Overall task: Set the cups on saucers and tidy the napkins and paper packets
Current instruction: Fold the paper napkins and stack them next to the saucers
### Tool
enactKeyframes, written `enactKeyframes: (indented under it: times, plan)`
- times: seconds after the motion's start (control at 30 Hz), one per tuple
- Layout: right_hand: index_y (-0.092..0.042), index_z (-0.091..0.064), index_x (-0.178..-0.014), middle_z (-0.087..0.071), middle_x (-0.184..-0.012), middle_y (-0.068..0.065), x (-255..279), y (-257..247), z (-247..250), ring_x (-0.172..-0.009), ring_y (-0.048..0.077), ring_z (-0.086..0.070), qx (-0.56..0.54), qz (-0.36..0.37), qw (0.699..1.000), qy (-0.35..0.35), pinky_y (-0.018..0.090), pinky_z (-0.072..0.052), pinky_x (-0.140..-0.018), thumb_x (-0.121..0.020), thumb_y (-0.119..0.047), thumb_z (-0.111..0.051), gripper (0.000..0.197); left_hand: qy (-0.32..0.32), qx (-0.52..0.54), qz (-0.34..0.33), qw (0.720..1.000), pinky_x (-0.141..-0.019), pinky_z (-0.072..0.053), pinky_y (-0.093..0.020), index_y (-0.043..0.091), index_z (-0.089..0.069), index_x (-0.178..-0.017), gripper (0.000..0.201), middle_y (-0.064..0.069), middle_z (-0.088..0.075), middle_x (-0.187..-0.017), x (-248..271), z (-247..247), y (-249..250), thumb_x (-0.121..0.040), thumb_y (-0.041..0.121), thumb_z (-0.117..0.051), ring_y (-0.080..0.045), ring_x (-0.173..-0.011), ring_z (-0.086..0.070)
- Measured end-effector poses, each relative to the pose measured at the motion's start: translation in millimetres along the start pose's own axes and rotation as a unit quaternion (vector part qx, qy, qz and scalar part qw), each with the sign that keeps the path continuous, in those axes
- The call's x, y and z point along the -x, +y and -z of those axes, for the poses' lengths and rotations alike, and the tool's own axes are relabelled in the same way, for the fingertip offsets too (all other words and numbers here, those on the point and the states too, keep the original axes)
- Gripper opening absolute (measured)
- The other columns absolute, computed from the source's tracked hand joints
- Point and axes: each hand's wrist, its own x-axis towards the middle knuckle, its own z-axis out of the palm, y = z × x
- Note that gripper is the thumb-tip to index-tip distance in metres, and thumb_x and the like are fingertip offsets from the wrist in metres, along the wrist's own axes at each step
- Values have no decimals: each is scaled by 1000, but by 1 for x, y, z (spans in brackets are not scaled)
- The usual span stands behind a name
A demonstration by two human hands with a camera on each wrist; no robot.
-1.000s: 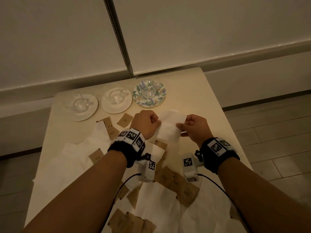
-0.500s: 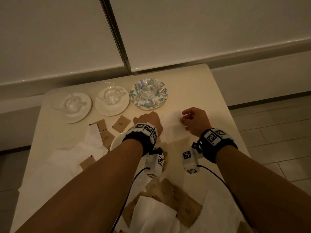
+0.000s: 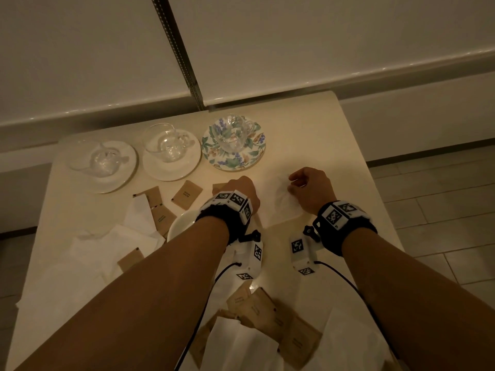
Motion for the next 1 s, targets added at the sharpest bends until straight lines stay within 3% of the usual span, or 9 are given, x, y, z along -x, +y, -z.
enactKeyframes:
  times: [0.13,0.2,0.27,0.33,0.47,0.53,0.83,0.93,1.0]
  plan:
    - [-17,-64,-98,-62,-86,-3,2,1,-1,-80,14,-58,21,19,1000,13,26,-48,-74,-86,-16,-72,15,3,13,5,1000,-50,-28,-23,20,-41,-78,36,-2,-57,-86,4,-1,2,-86,46,-65,-16,-61,-45]
    - [-17,-62,-104,-59,-91,-1,2,1,0,-83,16,-56,33,24,998,39,30,-48,-77,-86,-20,-71,20,25,41,0,999,-68,-38,-26,14,-51,-107,46,-8,-59,-113,6,-1,5,-84,49,-68,-25,-90,-59]
    - [-17,-60,-108,-52,-99,-1,4,0,1,-86,15,-51,68,48,994,67,29,-43,-77,-86,-21,-69,25,45,81,-19,996,-83,-42,-35,7,-38,-131,69,-13,-49,-131,9,0,10,-82,41,-74,-31,-116,-54]
    - [-18,-60,-109,-47,-101,-2,7,-4,1,-86,13,-48,108,93,988,59,29,-43,-77,-85,-19,-67,25,35,92,-57,994,-83,-44,-34,8,-40,-129,67,-14,-44,-131,14,1,15,-79,28,-79,-30,-113,-53]
    - [-24,-58,-120,-46,-104,-2,14,-12,-8,-93,18,-52,210,142,960,-120,31,-46,-82,-83,-19,-68,39,-31,61,-82,994,-82,-43,-32,12,-43,-126,70,-10,-41,-126,22,-7,18,-70,19,-84,-28,-112,-51]
    - [-25,-54,-125,-46,-112,2,16,-12,-10,-102,23,-51,254,132,945,-157,36,-48,-88,-83,-23,-69,45,-40,55,-74,995,-88,-44,-33,11,-41,-130,74,-11,-38,-129,23,-11,19,-70,16,-84,-29,-116,-49]
    - [-17,-44,-133,-44,-127,11,27,-3,19,-118,32,-48,241,43,962,-120,46,-44,-99,-80,-24,-76,62,-9,5,-112,994,-92,-46,-42,8,-43,-128,56,-15,-39,-128,29,-8,26,-81,12,-73,-35,-114,-51]
    - [-12,-47,-127,-48,-125,13,51,-6,21,-111,31,-52,187,42,980,-58,43,-45,-95,-85,-20,-69,49,-7,20,-115,993,-96,-46,-45,10,-44,-128,59,-14,-40,-129,39,-1,30,-79,13,-76,-34,-115,-50]
    - [-13,-55,-115,-55,-116,9,74,-9,20,-104,26,-54,191,47,978,-72,35,-45,-87,-86,-19,-66,31,14,51,-121,991,-93,-47,-41,14,-46,-127,59,-11,-42,-128,50,3,32,-78,14,-78,-30,-113,-51]
